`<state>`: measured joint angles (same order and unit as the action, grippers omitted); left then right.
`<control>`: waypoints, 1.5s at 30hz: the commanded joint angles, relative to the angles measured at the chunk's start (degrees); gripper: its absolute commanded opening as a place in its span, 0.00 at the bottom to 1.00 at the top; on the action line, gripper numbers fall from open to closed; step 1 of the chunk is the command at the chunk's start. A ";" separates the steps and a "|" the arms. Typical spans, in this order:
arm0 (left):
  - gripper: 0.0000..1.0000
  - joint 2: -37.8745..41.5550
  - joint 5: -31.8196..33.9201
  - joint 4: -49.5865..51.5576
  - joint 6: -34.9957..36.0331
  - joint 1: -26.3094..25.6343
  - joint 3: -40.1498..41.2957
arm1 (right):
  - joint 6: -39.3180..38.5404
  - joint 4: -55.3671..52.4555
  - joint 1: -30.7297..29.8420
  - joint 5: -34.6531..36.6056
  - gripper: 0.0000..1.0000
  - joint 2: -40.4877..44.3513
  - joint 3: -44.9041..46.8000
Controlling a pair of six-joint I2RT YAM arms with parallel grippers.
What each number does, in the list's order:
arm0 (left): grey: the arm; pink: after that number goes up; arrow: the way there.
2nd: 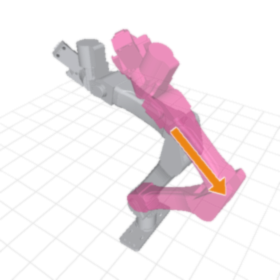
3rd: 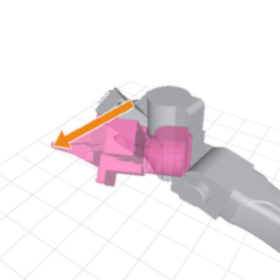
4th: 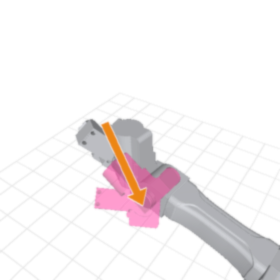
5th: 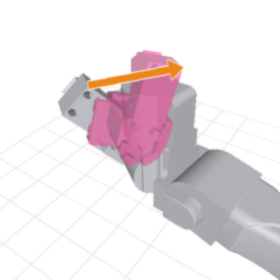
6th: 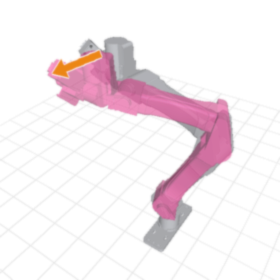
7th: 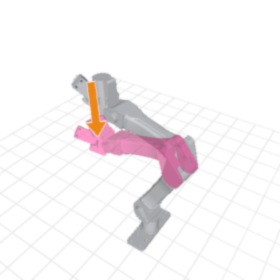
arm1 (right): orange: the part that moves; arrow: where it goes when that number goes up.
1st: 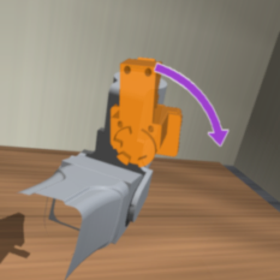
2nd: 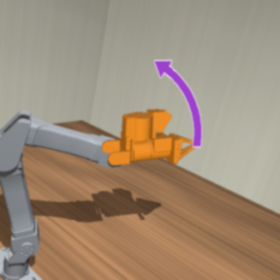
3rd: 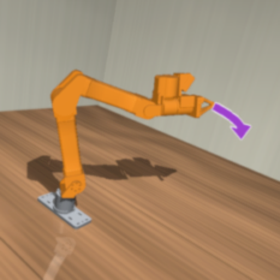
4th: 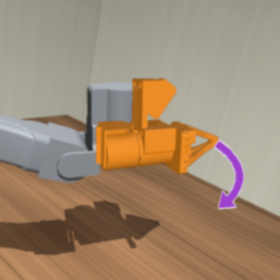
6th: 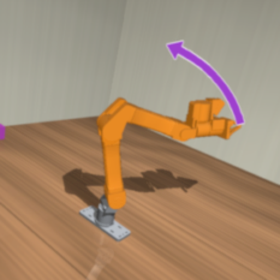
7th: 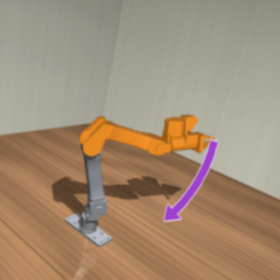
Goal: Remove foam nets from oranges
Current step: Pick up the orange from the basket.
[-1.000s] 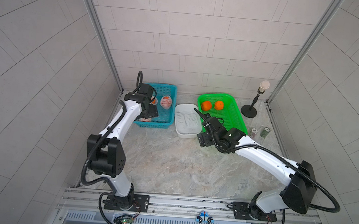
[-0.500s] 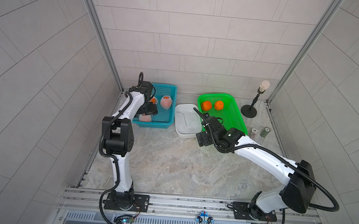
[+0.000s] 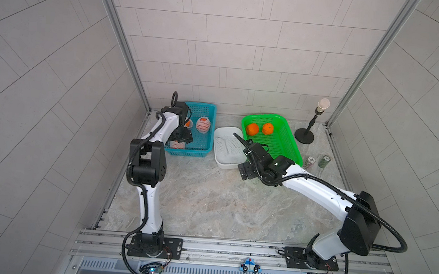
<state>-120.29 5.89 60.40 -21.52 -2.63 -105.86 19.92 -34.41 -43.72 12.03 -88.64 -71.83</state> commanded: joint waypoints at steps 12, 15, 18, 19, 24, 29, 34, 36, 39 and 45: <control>0.94 -5.37 -4.50 -0.57 -2.16 0.00 -4.08 | -0.08 -0.15 -0.13 0.36 1.00 -0.79 -0.84; 0.90 -5.51 -6.06 -1.00 -2.78 -0.35 -4.26 | -0.06 -0.22 -0.09 0.45 1.00 -0.91 -0.76; 0.89 -5.34 -6.26 -1.08 -3.30 -0.89 -4.11 | -0.08 -0.13 -0.05 0.45 1.00 -1.00 -0.76; 0.89 -5.37 -6.23 -1.22 -3.26 -1.02 -4.12 | -0.05 -0.13 -0.04 0.45 1.00 -1.01 -0.76; 0.91 -5.04 -3.61 -1.11 -2.70 -1.29 -3.78 | -0.06 0.10 -0.06 0.47 1.00 -1.27 -0.76; 0.96 -4.68 2.26 -0.36 -2.04 -1.23 -3.56 | -0.19 -0.02 0.02 0.45 1.00 -1.15 -0.76; 0.98 -5.05 3.34 -0.24 -2.11 -1.32 -3.52 | -0.21 0.02 0.04 0.47 1.00 -1.07 -0.70; 0.98 -5.04 3.63 -0.34 -2.27 -1.63 -3.39 | -0.23 -0.01 0.04 0.45 1.00 -1.08 -0.76; 1.00 -4.85 4.95 -0.83 -2.13 -2.10 -3.06 | -0.19 -0.02 0.04 0.45 1.00 -1.05 -0.85; 1.00 -7.67 3.43 -1.09 -2.71 -2.06 -4.46 | -0.32 -0.19 0.07 0.45 1.00 -1.11 -1.03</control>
<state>-125.82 8.64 58.59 -23.57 -4.34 -108.68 19.92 -34.22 -43.70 11.99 -89.36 -71.90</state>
